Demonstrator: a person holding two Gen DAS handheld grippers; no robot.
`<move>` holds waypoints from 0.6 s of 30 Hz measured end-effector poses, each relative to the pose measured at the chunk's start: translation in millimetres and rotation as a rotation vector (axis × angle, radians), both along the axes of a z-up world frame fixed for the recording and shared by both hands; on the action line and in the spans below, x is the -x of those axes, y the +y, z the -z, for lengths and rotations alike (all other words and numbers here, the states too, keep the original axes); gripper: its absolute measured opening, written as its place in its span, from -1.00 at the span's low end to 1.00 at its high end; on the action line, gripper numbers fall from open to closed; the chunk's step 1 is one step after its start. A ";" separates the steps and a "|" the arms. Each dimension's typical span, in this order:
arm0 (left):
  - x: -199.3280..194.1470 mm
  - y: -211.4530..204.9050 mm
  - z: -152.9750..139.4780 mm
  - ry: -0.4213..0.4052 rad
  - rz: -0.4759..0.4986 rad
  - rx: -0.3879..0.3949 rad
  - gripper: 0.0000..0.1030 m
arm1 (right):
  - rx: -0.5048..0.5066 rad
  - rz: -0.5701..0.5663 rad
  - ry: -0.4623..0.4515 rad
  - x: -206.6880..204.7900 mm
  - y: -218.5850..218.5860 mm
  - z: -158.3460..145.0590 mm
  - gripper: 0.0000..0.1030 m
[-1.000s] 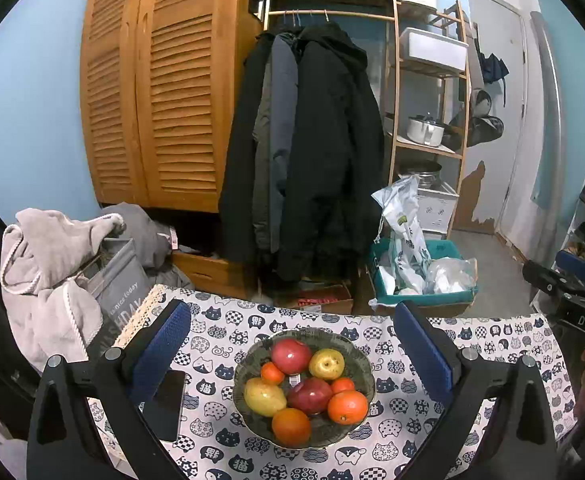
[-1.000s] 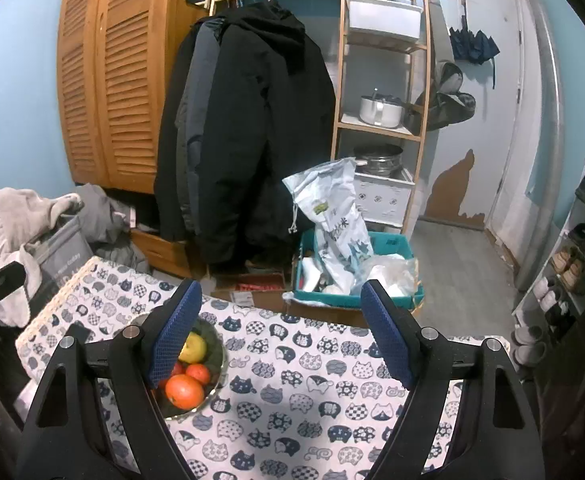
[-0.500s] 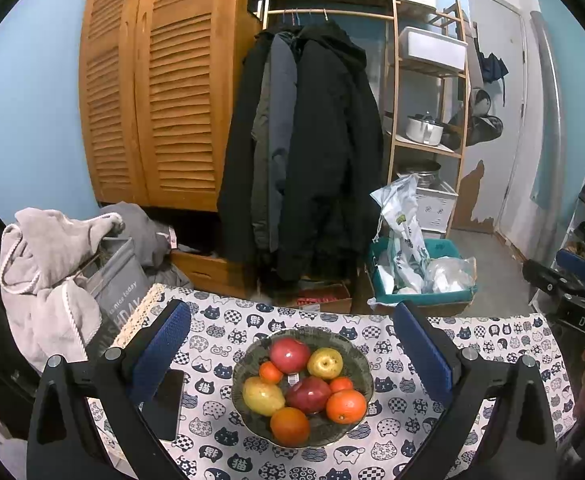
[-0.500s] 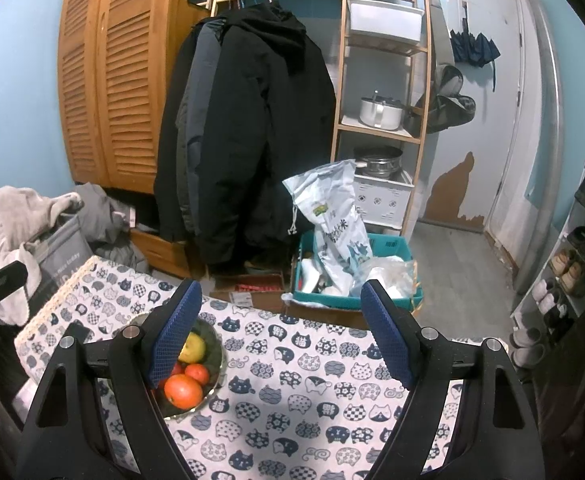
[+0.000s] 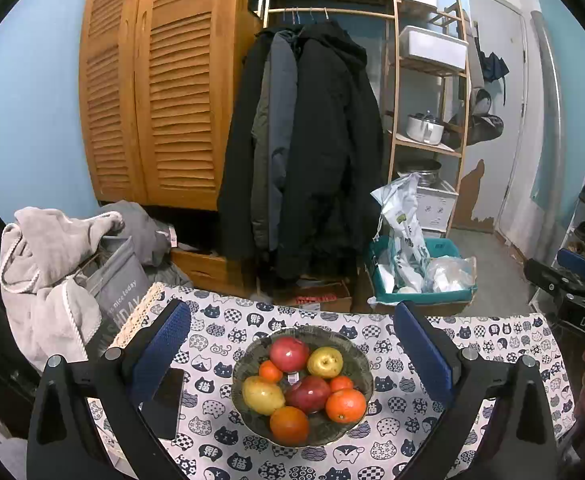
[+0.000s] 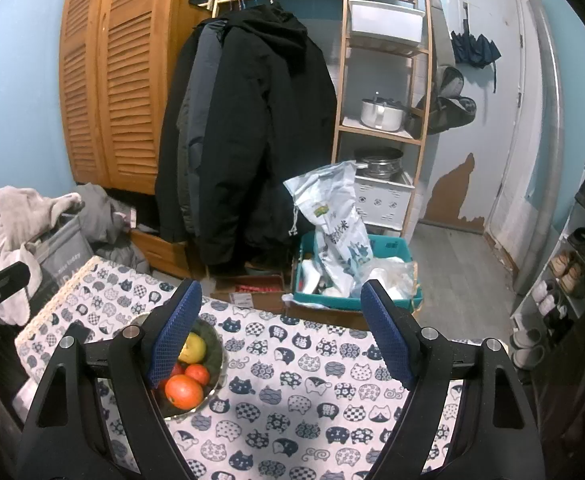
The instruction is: Organize fruits
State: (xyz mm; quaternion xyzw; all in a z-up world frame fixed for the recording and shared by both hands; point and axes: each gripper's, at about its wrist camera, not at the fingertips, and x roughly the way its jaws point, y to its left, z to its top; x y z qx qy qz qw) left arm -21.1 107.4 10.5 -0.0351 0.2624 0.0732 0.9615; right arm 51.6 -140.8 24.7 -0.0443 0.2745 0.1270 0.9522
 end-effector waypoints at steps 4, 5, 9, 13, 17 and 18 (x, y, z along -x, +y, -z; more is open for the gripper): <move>-0.4 -0.5 0.1 0.000 0.000 -0.001 0.99 | 0.000 0.001 -0.001 0.5 0.0 -0.7 0.57; -0.4 -0.3 0.2 -0.001 -0.001 -0.002 0.99 | -0.001 0.000 -0.001 0.7 0.1 -0.7 0.57; -0.6 -0.5 0.1 -0.001 0.001 -0.003 0.99 | 0.000 -0.001 -0.001 0.8 0.2 -0.7 0.57; -0.2 -0.9 0.3 0.002 -0.001 0.000 0.99 | 0.000 0.000 -0.003 0.4 -0.2 -1.0 0.57; -0.1 -2.2 0.8 0.000 -0.012 0.000 0.99 | 0.000 0.000 -0.001 1.1 0.6 -1.1 0.57; 0.2 -2.9 1.6 0.000 -0.014 -0.001 0.99 | 0.000 0.000 0.000 0.4 -0.3 -0.9 0.57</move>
